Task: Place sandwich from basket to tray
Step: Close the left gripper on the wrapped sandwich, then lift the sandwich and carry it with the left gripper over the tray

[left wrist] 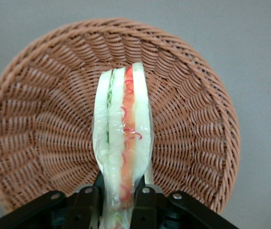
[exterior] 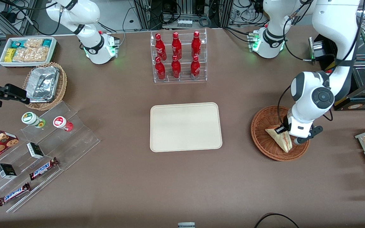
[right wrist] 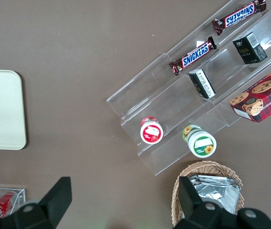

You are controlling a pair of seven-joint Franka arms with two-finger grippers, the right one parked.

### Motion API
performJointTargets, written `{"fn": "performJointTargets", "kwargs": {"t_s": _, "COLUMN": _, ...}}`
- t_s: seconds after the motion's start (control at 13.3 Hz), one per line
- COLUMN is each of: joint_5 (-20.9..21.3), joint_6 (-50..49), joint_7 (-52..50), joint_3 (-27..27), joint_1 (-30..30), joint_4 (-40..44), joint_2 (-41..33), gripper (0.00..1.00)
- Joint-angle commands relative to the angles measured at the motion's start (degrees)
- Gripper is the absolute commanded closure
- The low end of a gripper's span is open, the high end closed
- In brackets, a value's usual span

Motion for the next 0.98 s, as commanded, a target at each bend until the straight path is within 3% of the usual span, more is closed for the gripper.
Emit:
{"fn": "performJointTargets", "kwargs": {"t_s": 0.0, "joint_5": 4.57, "joint_6": -12.25, "joint_7": -1.45, "joint_3": 0.0, "joint_1": -2.17, "joint_4": 6.63, "joint_2": -1.76, "gripper": 1.0}}
{"fn": "performJointTargets", "kwargs": {"t_s": 0.45, "joint_5": 4.41, "joint_6": -33.72, "joint_7": -1.27, "joint_3": 0.0, "joint_1": -10.51, "joint_4": 25.35, "joint_2": -1.23, "gripper": 1.0}}
{"fn": "performJointTargets", "kwargs": {"t_s": 0.68, "joint_5": 3.35, "joint_6": -35.32, "joint_7": -2.67, "joint_3": 0.0, "joint_1": -16.66, "joint_4": 29.41, "joint_2": -1.23, "gripper": 1.0}}
{"fn": "performJointTargets", "kwargs": {"t_s": 0.9, "joint_5": -0.25, "joint_6": -34.8, "joint_7": -5.49, "joint_3": 0.0, "joint_1": -22.9, "joint_4": 32.14, "joint_2": 1.57, "gripper": 1.0}}
